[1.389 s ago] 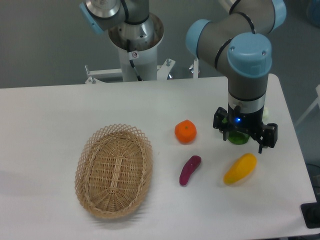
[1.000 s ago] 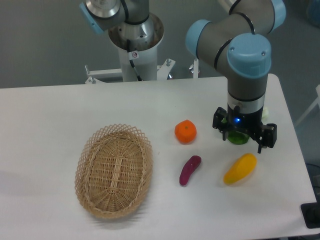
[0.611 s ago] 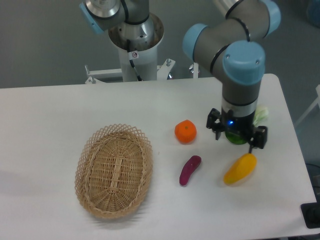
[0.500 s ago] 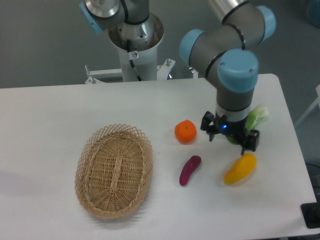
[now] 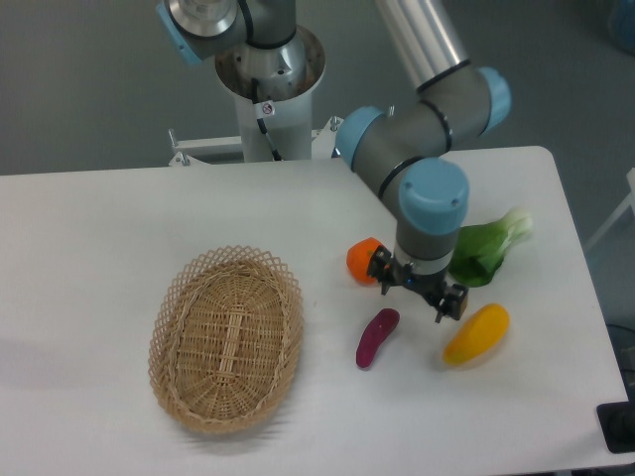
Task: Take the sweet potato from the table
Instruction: 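Lower the gripper over the purple sweet potato, then close the gripper on the end of the purple sweet potato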
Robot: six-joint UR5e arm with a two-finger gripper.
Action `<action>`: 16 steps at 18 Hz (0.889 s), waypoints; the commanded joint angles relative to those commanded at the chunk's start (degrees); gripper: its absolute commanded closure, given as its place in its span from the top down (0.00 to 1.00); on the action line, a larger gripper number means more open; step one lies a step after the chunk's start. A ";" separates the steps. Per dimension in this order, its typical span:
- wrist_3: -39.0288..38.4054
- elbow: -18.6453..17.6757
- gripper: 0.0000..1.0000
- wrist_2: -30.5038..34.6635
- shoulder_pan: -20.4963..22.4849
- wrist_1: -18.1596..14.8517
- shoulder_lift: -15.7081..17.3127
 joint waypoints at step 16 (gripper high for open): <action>-0.18 -1.50 1.00 0.18 -1.50 3.61 -2.11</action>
